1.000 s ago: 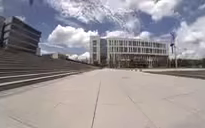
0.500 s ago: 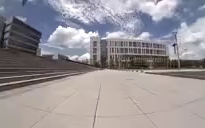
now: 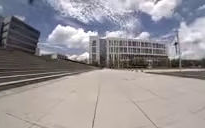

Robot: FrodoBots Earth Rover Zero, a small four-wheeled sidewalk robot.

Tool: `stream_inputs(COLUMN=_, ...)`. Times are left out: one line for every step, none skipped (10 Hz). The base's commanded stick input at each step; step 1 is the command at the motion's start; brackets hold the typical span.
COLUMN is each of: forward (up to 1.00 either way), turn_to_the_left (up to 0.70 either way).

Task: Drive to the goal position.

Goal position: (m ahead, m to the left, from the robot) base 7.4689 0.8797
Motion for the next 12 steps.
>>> stream_inputs(forward=0.7, turn_to_the_left=0.01)
stream_inputs(forward=0.7, turn_to_the_left=0.01)
stream_inputs(forward=0.7, turn_to_the_left=0.02)
stream_inputs(forward=0.7, turn_to_the_left=0.02)
stream_inputs(forward=0.7, turn_to_the_left=0.02)
stream_inputs(forward=0.7, turn_to_the_left=0.02)
stream_inputs(forward=0.7, turn_to_the_left=0.03)
stream_inputs(forward=0.7, turn_to_the_left=0.03)
stream_inputs(forward=0.7, turn_to_the_left=0.04)
stream_inputs(forward=0.7, turn_to_the_left=0.03)
stream_inputs(forward=0.7, turn_to_the_left=0.04)
stream_inputs(forward=0.7, turn_to_the_left=0.03)
